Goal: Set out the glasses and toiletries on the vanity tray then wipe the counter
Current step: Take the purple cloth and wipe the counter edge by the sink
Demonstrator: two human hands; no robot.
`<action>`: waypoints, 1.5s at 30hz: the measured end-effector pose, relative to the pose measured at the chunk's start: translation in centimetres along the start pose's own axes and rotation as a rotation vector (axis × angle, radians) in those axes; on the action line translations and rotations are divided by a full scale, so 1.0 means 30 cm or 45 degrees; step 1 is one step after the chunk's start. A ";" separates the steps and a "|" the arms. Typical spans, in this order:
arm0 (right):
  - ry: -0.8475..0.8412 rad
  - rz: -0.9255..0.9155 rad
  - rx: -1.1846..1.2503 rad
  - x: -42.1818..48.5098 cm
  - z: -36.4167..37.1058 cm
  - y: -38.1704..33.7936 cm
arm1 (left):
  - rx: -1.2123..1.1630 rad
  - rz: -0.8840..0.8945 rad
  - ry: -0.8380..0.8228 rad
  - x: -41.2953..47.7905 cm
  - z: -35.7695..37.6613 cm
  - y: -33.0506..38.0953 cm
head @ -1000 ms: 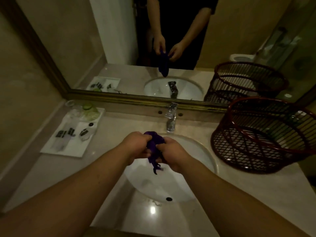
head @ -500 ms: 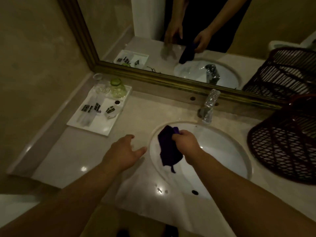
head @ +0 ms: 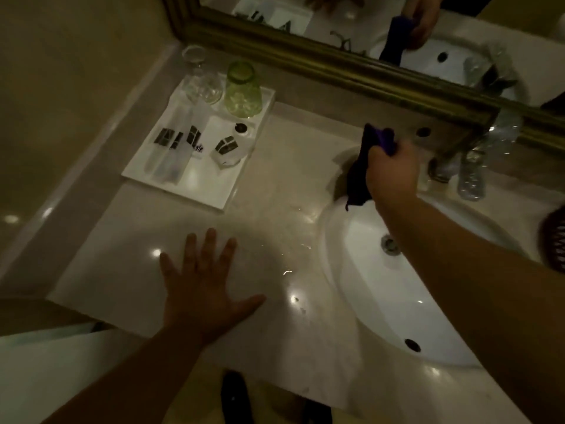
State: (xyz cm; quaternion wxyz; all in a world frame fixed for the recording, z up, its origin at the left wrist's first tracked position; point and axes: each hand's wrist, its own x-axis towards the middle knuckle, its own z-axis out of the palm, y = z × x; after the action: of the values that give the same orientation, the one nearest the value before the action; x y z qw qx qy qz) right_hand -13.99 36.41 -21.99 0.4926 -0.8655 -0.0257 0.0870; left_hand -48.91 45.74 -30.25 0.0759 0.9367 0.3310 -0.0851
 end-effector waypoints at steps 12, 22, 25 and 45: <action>-0.562 -0.670 -0.784 -0.112 0.440 0.013 | -0.028 0.009 0.043 0.015 0.022 -0.018; -0.819 -0.772 -0.798 -0.341 0.371 0.086 | -0.042 -0.021 0.038 0.005 0.007 -0.011; -0.851 -0.748 -0.791 -0.413 0.328 0.103 | -0.050 -0.008 0.068 0.001 0.014 -0.014; -0.984 -0.600 -0.851 -0.712 0.155 0.200 | -0.016 0.014 0.180 -0.017 0.051 -0.022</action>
State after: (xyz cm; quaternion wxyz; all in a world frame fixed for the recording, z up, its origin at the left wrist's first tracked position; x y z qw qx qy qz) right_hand -36.08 34.49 -26.78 0.1523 -0.8506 -0.4230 0.2725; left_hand -49.87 45.62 -31.69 0.0588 0.9417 0.3308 -0.0163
